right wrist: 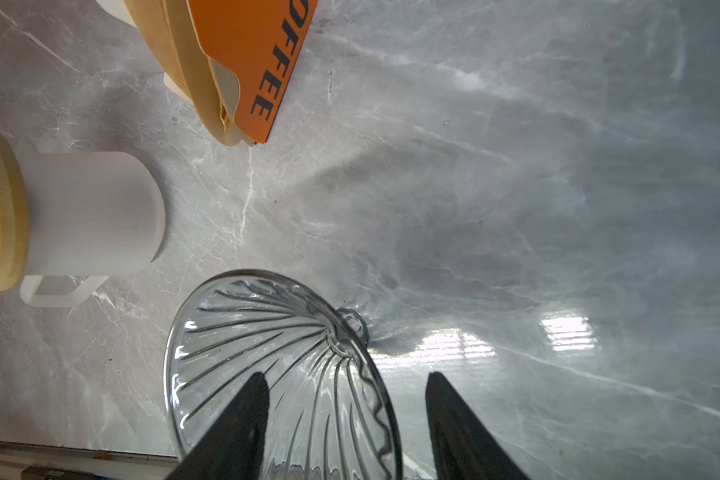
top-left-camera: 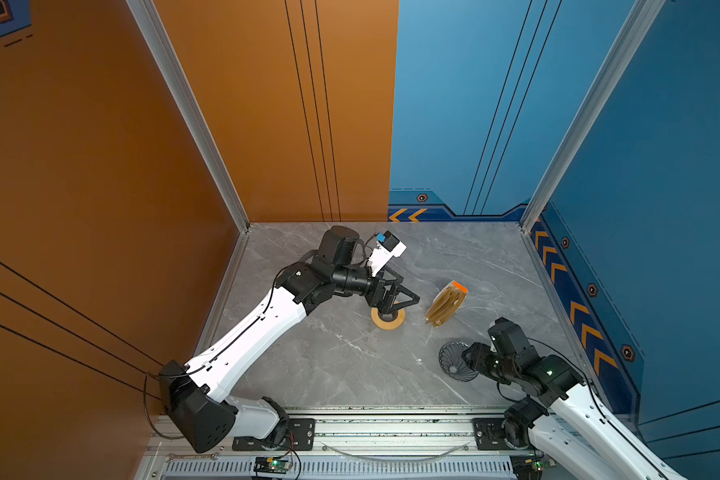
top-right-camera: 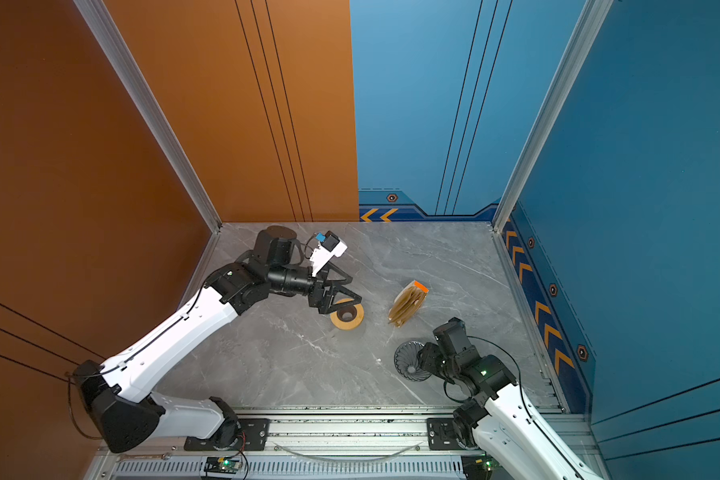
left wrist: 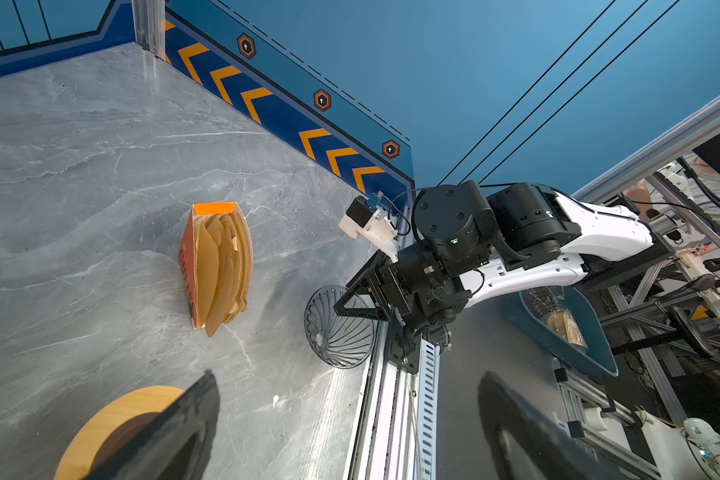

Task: Place the coffee filter in the dripper
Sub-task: 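Lower the right gripper onto the glass cone rim and close on it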

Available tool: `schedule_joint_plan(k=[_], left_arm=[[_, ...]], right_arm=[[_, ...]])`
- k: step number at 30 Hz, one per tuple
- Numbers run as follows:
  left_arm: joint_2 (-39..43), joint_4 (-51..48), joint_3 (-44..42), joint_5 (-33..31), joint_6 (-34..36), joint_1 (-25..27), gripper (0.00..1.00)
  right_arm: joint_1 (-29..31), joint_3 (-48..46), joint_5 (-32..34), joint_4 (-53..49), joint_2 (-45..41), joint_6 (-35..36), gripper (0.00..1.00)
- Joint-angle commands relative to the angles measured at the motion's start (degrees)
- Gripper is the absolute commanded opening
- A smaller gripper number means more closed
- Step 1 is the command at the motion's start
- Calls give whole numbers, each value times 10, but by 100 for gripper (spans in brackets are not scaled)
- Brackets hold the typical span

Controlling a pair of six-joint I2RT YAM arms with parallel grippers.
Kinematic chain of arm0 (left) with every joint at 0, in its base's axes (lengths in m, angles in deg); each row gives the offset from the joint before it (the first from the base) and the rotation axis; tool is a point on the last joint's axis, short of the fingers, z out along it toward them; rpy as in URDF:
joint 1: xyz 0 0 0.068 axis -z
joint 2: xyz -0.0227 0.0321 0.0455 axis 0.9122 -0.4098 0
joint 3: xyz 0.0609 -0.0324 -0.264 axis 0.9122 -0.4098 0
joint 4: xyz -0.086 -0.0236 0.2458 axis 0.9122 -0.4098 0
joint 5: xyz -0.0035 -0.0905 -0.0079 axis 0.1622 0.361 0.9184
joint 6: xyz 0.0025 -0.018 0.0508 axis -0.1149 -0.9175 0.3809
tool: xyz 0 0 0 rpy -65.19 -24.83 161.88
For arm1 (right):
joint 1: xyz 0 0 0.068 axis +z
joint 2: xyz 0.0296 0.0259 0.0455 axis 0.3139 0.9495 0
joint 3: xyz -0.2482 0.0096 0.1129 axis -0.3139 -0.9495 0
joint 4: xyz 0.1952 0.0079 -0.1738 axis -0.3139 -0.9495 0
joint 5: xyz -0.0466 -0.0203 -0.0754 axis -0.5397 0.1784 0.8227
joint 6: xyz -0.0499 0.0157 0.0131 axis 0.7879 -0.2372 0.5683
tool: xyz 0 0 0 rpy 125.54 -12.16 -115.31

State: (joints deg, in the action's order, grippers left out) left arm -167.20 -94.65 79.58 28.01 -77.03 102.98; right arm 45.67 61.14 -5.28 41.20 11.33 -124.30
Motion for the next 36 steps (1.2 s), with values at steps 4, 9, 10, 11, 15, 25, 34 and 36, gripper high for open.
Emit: schedule_joint_plan(k=[4, 9, 10, 11, 15, 25, 34, 36], left_arm=[[3, -3, -3, -9, 6, 5, 98], [2, -4, -2, -9, 6, 6, 98], [1, -4, -2, -9, 6, 7, 98], [1, -5, -2, -9, 6, 8, 98], [0, -5, -2, -9, 6, 8, 97], [-3, -8, 0, -9, 7, 9, 98], [-5, -8, 0, -9, 6, 9, 98], [-4, -8, 0, -9, 7, 8, 98]], right_arm=[[-4, -17, -26, 34, 9, 3, 56], [-4, -22, -28, 46, 17, 0, 48], [-5, -23, -28, 50, 17, -2, 46], [-5, -25, -28, 56, 18, -3, 44], [-5, -29, -38, 75, 26, -6, 38], [-5, -37, -54, 101, 55, 0, 32], [-5, -46, -60, 101, 76, 7, 31], [-5, -48, -59, 101, 79, 9, 30]])
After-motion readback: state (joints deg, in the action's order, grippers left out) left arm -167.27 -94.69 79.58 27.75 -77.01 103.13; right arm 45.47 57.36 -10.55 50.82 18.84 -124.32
